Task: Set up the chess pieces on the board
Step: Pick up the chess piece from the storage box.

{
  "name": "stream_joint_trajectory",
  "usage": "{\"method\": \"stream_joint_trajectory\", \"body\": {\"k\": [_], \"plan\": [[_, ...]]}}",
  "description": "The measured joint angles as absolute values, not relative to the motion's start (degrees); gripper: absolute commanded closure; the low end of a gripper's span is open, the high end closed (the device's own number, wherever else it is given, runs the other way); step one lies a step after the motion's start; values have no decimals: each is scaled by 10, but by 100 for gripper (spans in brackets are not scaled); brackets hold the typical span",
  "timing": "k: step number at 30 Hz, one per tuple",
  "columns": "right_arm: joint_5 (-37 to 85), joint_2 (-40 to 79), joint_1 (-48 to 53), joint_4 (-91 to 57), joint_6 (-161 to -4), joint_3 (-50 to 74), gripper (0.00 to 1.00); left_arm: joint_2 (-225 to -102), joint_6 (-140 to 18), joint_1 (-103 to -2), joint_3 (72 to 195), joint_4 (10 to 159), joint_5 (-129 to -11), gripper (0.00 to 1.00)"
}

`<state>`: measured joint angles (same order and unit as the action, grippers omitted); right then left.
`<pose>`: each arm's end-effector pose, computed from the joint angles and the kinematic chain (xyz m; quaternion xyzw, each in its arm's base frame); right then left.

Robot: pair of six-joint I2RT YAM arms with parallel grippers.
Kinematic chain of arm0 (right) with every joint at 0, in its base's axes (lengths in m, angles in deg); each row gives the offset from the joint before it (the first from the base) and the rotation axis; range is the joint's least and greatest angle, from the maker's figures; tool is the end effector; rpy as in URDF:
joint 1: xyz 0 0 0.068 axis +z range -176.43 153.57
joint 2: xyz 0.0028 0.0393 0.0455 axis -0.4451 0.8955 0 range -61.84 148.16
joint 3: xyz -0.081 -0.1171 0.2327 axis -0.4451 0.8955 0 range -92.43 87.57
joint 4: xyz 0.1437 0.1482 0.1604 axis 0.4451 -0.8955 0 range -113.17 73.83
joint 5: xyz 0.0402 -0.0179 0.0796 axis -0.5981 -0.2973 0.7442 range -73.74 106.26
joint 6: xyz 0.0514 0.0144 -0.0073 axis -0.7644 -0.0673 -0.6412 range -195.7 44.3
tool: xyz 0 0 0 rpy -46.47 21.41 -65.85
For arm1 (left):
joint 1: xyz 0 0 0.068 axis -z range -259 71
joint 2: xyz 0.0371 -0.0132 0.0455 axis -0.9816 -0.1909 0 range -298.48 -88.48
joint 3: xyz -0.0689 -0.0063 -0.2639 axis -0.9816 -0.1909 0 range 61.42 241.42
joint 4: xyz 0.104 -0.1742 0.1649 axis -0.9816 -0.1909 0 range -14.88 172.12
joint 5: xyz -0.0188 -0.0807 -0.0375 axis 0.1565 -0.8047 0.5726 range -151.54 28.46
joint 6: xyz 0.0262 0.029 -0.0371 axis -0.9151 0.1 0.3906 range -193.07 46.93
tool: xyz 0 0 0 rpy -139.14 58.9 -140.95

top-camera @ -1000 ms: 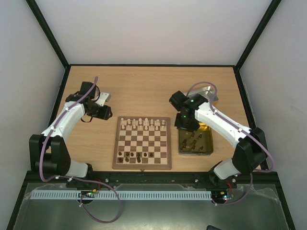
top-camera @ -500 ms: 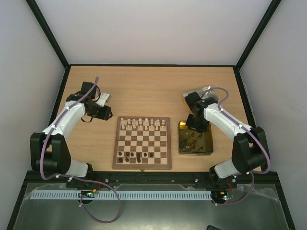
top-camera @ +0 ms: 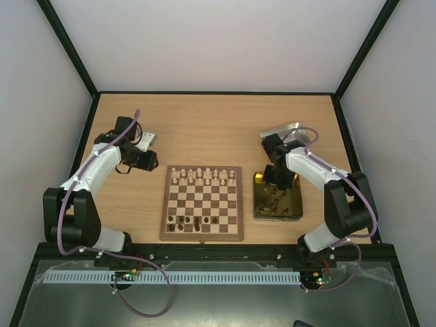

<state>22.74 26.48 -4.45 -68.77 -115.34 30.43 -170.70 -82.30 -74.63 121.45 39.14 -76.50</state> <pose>0.2440 0.1028 0.1931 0.1500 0.9856 0.0762 0.0176 0.2778 -0.0304 0.2397 0.1424 0.9582 -0.1179 0.2183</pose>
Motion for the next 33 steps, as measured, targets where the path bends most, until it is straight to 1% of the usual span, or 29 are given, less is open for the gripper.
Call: {"method": "stream_joint_trajectory", "body": {"k": [7,16,23,28,33], "plan": [[232,278,-47,-674,-1146,316,78,-1707,-823,-750,1215,391,-763,52],[232,280,-47,-666,-1142,323,89,-1710,-823,-752,1215,391,-763,52],[232,280,-47,-664,-1140,325,91,-1710,-823,-752,1215,391,-763,52],[232,280,-47,-664,-1138,326,98,-1710,-823,-755,1215,391,-763,52],[231,279,-47,-670,-1136,322,98,-1710,-823,-755,1215,391,-763,52]]}}
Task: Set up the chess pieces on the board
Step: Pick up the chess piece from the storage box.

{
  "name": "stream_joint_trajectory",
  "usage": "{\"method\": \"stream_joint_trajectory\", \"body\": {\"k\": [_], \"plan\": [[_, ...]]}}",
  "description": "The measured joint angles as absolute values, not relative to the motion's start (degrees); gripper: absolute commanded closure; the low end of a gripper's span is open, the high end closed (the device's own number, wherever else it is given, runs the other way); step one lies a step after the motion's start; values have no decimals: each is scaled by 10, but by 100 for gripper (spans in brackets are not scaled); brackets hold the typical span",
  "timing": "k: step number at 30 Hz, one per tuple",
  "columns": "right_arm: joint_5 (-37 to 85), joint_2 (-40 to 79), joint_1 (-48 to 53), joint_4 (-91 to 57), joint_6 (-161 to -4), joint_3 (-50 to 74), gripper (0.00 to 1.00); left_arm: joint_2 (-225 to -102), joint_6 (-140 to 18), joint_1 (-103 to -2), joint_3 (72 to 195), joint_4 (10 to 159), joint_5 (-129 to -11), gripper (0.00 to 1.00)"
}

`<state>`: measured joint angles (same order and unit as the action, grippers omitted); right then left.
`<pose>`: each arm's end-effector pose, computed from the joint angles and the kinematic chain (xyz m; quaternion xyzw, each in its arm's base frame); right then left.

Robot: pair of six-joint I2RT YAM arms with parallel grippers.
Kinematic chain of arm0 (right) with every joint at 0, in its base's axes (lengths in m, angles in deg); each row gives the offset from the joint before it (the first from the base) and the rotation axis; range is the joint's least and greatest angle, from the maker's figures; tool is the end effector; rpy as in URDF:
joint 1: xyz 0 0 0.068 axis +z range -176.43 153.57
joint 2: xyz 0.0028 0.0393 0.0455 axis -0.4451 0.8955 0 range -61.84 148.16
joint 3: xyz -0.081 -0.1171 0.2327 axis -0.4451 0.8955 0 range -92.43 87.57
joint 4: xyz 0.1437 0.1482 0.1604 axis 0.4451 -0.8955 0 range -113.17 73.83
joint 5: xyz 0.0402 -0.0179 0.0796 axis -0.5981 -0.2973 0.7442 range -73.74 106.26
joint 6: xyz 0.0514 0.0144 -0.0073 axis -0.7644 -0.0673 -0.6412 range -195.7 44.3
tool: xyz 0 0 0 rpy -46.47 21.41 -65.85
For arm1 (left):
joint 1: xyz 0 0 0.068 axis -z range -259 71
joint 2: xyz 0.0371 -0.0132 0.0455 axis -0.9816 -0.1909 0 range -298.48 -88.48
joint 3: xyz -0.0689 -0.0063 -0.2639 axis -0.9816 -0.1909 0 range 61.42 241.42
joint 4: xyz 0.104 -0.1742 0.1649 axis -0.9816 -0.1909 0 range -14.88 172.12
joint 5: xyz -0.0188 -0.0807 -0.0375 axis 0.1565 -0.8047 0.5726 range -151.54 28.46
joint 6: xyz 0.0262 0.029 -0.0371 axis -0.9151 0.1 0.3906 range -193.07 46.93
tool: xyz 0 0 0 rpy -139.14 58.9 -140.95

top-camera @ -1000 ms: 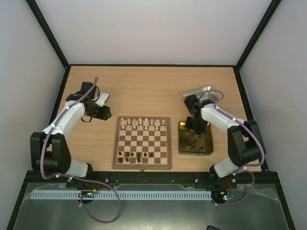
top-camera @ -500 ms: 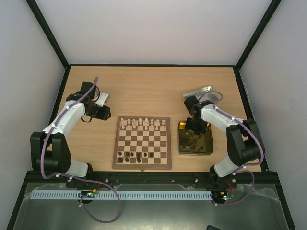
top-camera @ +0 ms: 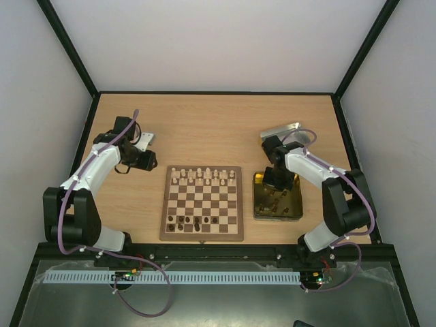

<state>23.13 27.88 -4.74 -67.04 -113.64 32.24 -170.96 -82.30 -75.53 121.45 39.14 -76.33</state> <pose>0.2436 0.1014 0.1796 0.1385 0.9877 0.0725 0.0061 0.2788 -0.0260 0.2385 0.1343 0.9600 -0.1150 0.2170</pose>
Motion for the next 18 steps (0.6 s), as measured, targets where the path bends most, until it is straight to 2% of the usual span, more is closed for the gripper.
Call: {"method": "stream_joint_trajectory", "body": {"k": [13,18], "plan": [[216,230,-34,-778,-1132,203,98,-1710,-823,-755,1215,392,-765,52],[213,237,56,-831,-1147,123,98,-1710,-823,-755,1215,392,-766,52]]}}
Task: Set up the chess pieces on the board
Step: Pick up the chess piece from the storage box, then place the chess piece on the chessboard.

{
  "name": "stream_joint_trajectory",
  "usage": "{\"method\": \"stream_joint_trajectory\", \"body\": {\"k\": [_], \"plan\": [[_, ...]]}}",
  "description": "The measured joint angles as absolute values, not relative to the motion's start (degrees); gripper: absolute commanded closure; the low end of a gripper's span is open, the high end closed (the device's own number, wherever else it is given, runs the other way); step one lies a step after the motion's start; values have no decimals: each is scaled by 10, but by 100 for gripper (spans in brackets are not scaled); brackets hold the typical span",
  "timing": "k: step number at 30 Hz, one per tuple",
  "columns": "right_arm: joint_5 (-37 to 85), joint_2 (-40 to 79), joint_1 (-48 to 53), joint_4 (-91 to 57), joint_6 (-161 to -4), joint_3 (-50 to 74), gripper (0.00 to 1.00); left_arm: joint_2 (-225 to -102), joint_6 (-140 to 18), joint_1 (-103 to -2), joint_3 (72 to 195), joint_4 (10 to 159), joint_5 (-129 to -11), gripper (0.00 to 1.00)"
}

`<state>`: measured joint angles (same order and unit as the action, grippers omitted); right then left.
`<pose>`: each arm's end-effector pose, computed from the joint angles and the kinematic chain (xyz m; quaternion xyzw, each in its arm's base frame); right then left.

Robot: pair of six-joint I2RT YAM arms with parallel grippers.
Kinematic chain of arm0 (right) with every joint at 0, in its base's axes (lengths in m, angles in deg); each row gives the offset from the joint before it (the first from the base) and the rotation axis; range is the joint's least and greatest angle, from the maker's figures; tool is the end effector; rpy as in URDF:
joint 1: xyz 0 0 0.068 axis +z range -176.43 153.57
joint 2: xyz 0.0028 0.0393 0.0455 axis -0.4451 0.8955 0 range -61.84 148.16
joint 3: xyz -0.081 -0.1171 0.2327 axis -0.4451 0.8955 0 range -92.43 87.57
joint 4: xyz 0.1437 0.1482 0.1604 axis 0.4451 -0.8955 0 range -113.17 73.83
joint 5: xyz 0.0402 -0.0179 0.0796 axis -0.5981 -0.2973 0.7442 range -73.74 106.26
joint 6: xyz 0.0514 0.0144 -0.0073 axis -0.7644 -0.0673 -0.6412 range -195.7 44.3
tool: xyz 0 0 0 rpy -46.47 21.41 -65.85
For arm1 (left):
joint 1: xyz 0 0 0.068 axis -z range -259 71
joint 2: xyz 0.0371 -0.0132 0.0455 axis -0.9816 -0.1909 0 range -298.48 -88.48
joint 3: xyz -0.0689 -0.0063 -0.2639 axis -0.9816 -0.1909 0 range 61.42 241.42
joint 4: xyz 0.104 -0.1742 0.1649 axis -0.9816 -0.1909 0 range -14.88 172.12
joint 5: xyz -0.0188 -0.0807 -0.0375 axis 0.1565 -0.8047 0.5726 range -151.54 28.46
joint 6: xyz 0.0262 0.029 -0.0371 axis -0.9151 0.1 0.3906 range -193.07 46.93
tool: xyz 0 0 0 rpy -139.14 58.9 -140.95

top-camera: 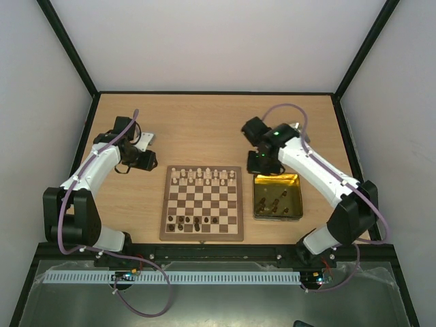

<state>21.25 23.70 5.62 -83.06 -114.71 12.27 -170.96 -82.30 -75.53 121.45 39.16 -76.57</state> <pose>0.2320 0.1488 0.2855 0.0554 0.9912 0.1003 0.0660 0.2789 -0.0261 0.2386 0.1348 0.9597 -0.1170 0.2172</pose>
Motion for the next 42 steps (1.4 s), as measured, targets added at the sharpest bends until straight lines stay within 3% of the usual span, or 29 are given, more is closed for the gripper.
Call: {"method": "stream_joint_trajectory", "body": {"k": [8,15,29,35,42], "plan": [[219,336,267,-863,-1208,-61,98,-1710,-823,-755,1215,392,-768,52],[223,429,364,-866,-1236,-132,98,-1705,-823,-755,1215,392,-768,52],[232,596,364,-847,-1218,-209,95,-1692,-825,-755,1215,391,-765,52],[240,611,364,-845,-1209,-226,87,-1688,-827,-755,1215,389,-765,52],[247,611,364,-844,-1206,-228,86,-1682,-827,-755,1215,389,-763,52]]}}
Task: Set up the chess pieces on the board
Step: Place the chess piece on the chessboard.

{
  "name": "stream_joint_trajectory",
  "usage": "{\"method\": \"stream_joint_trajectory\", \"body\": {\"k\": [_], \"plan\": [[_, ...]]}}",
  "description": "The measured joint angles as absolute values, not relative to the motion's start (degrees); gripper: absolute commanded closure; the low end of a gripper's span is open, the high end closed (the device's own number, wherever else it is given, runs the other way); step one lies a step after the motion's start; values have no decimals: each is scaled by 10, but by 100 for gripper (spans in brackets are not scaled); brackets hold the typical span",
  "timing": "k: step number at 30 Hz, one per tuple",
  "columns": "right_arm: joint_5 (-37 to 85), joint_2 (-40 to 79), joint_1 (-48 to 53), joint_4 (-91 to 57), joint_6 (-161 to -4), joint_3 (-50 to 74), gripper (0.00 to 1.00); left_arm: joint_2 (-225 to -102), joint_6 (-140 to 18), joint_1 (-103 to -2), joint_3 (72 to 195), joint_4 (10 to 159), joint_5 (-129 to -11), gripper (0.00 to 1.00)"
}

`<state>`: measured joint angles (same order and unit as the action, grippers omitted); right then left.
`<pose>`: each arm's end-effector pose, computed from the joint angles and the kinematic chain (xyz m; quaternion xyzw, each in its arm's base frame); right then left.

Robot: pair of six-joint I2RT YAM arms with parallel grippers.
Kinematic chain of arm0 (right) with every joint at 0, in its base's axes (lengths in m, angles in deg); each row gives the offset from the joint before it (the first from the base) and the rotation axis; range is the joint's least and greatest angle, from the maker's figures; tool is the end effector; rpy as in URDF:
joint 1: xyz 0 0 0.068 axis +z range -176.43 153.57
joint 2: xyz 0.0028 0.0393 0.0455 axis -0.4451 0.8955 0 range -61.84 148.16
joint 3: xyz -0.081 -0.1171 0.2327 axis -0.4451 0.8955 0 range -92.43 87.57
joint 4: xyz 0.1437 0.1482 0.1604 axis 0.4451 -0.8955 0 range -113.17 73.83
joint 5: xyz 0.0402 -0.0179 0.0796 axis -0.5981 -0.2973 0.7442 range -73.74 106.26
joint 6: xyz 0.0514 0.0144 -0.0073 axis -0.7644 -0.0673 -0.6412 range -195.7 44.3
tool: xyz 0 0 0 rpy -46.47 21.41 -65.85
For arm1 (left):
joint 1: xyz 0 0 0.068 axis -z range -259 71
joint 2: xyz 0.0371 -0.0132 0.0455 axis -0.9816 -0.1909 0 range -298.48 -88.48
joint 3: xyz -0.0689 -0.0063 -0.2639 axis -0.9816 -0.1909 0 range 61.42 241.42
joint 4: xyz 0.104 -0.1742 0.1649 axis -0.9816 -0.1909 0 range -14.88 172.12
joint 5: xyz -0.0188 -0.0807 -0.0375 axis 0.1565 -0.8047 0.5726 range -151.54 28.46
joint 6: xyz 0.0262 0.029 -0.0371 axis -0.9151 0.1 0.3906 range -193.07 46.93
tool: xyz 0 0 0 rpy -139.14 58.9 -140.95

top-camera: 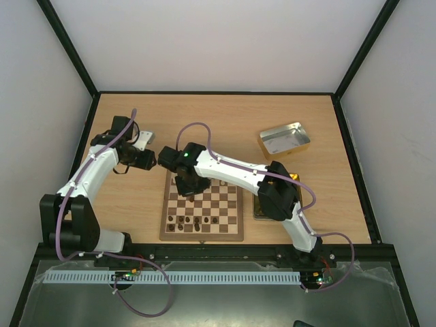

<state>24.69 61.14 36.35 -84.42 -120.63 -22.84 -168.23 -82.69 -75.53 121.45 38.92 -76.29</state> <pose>0.1936 0.3877 0.2324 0.1601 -0.9811 -0.1077 0.0121 0.2722 -0.0256 0.2506 0.1397 0.9545 -0.1121 0.2385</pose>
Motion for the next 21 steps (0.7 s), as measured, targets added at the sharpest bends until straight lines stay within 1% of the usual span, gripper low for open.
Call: {"method": "stream_joint_trajectory", "body": {"k": [10,15,17,21], "plan": [[253,611,364,-834,-1201,-218,85,-1681,-827,-756,1215,389,-760,52],[251,611,364,-833,-1201,-218,83,-1680,-829,-756,1215,389,-760,54],[251,611,363,-833,-1200,-218,81,-1680,-832,-756,1215,388,-759,57],[259,611,363,-833,-1196,-218,79,-1680,-837,-756,1216,383,-759,67]]}}
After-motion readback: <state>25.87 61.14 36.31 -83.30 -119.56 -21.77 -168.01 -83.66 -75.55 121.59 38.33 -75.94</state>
